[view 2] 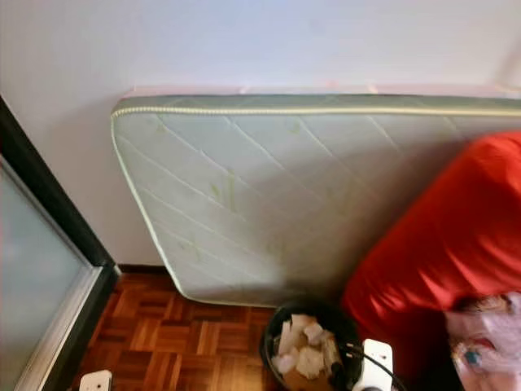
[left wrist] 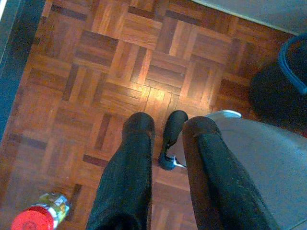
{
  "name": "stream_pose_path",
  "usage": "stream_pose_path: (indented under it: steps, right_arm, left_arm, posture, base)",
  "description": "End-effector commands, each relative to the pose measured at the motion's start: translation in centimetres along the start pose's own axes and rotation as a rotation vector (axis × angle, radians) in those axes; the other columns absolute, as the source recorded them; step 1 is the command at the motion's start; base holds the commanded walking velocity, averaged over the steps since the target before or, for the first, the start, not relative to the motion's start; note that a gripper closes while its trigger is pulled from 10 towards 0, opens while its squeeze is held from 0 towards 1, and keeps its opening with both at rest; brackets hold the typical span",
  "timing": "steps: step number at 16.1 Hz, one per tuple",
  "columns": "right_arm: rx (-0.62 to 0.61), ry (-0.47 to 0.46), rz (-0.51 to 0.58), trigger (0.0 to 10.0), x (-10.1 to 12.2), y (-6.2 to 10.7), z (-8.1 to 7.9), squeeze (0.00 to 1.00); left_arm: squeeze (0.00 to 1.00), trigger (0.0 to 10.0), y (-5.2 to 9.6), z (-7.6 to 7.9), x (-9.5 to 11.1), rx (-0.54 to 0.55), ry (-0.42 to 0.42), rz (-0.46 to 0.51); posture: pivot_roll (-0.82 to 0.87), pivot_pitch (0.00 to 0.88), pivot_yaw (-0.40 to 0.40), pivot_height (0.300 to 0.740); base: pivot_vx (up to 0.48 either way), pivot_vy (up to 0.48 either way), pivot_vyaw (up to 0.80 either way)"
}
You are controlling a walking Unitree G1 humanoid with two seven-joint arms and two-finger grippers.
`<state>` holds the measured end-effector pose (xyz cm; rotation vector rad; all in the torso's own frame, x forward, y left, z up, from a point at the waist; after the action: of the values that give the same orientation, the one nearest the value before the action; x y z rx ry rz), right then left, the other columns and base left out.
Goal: Clean up the room
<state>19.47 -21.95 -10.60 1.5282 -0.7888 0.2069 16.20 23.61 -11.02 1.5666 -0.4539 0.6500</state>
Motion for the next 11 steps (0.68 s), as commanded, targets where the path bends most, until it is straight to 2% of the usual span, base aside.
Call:
stream_pose_path:
  steps: [1,5,11]
  right_arm:
    - [-0.001,0.002,-0.008,10.0,-0.34,0.05,0.02,0.00]
    - [-0.004,0.005,-0.005,10.0,-0.21,0.02,0.01,0.00]
    - [-0.008,0.009,0.000,10.0,-0.05,0.02,0.11,0.00]
  left_arm:
    - [0.00,10.0,0.04,-0.17,-0.12,0.003,-0.012,-0.008]
    - [0.00,10.0,-0.03,-0.03,-0.03,0.004,-0.012,-0.008]
    - [0.00,10.0,-0.11,0.16,0.08,0.005,-0.007,-0.007]
  posture:
    - [0.10,0.000,0.003,0.740]
    - [0.10,0.000,-0.001,0.740]
    - [0.10,0.000,-0.009,0.740]
  base:
    - [-0.319,0.000,0.00]
    - [-0.307,0.000,0.00]
    - [0.000,0.000,0.00]
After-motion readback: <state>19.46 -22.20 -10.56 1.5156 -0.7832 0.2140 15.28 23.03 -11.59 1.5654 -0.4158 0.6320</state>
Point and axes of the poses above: a point about 5 cm out from each wrist's last joint towards the gripper, its own y axis pointing back from the gripper into the wrist, its own x axis along the axis of the wrist's last joint, z = x × y, the point moved 3 cm from there along -y, pointing out of the wrist towards the gripper, and after that the axes turned 6 degrees about -y, right-handed, at the moved point
